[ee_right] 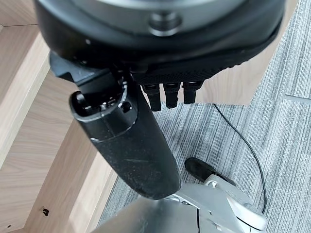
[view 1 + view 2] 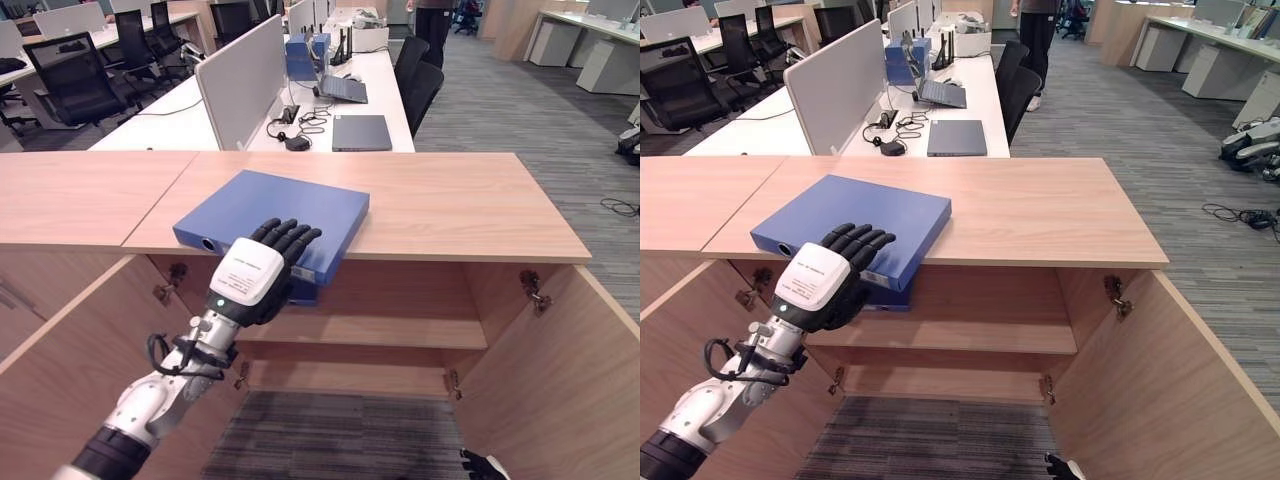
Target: Put the empty folder in the office cabinet
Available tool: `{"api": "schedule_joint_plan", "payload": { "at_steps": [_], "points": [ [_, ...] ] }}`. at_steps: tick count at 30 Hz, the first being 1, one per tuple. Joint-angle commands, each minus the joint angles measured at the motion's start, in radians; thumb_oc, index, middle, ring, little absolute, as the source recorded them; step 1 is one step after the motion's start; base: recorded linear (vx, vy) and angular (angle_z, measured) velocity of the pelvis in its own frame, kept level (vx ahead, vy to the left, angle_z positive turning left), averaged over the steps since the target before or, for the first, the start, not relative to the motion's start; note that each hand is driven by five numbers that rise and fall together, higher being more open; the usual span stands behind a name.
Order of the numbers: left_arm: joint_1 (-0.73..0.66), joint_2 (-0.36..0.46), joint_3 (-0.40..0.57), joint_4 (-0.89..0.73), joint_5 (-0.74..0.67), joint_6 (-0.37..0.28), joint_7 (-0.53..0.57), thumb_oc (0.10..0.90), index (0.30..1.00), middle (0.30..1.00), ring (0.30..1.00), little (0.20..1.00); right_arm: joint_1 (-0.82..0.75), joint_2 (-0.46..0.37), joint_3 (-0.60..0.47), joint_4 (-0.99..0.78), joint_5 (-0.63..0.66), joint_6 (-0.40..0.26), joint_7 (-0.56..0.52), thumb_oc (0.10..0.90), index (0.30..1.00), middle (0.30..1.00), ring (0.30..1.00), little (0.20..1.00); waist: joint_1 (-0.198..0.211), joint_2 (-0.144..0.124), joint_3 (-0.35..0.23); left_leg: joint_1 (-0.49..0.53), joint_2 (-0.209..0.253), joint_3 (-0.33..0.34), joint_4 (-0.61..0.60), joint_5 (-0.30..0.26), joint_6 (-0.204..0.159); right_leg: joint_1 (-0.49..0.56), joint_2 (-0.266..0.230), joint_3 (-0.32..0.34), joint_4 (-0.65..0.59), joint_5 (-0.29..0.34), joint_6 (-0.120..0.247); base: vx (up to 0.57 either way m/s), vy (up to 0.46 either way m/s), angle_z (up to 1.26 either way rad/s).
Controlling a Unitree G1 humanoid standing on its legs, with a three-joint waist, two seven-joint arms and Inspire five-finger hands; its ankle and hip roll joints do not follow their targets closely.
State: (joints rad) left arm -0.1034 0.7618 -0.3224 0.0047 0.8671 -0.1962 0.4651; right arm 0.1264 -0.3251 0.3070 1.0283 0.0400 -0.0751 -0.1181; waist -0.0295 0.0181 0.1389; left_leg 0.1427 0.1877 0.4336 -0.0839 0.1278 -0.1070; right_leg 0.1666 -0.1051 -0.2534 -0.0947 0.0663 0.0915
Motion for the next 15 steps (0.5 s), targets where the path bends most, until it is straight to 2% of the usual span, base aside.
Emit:
{"api": "schedule_joint_plan", "payload": {
  "at_steps": [1, 15],
  "points": [
    [-0.191, -0.01, 0.02, -0.002, -0.059, 0.022, 0.042, 0.8, 0.9, 0.9, 0.9, 0.9, -0.065, -0.008, 0.005, -0.043, -0.001, -0.038, -0.009, 0.8, 0.9, 0.9, 0.9, 0.9, -0.012, 0.003, 0.033, 0.002, 0.072, 0.014, 0.07, 0.018, -0.095, 0.083, -0.002, -0.068, 0.014, -0.16, 0.052, 0.0, 0.0, 0.0],
    [-0.223, -0.027, -0.022, 0.097, -0.035, 0.049, 0.024, 0.8, 0.9, 0.9, 0.9, 0.9, -0.049, -0.015, -0.015, -0.051, 0.018, -0.036, -0.01, 0.8, 0.9, 0.9, 0.9, 0.9, -0.033, 0.001, 0.028, 0.016, 0.071, 0.026, 0.058, 0.016, -0.095, 0.085, -0.002, -0.055, 0.014, -0.16, 0.051, 0.0, 0.0, 0.0]
  ]
}}
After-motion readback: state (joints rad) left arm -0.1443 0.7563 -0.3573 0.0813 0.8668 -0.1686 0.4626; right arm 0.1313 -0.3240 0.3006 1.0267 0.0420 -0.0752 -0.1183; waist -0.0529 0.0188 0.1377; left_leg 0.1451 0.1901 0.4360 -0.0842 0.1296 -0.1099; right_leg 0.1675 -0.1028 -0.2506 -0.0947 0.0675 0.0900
